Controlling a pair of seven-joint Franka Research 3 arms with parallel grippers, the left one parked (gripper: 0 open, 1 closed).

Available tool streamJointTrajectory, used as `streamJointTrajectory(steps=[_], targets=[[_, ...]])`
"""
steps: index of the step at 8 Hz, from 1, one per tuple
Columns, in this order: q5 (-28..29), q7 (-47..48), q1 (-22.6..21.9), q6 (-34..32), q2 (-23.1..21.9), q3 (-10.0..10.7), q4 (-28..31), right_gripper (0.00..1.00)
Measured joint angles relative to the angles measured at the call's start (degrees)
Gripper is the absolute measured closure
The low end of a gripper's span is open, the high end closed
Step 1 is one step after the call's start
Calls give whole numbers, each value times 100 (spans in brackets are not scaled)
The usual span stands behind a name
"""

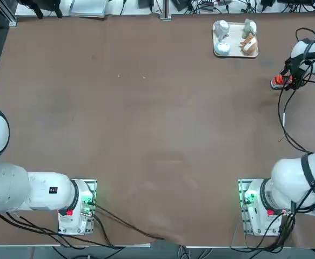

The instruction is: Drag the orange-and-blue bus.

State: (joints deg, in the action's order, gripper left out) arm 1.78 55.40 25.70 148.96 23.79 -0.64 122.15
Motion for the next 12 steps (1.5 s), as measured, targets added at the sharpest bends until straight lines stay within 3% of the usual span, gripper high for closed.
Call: streamJointTrajectory(steps=[1, 2, 9, 12], targets=[[1, 66, -2, 7, 1, -6, 1, 20], [3, 133, -11, 22, -18, -14, -2, 37], [2, 578, -194, -100, -52, -41, 15, 40], [1, 1472, -1095, -285, -157, -69, 144, 40]])
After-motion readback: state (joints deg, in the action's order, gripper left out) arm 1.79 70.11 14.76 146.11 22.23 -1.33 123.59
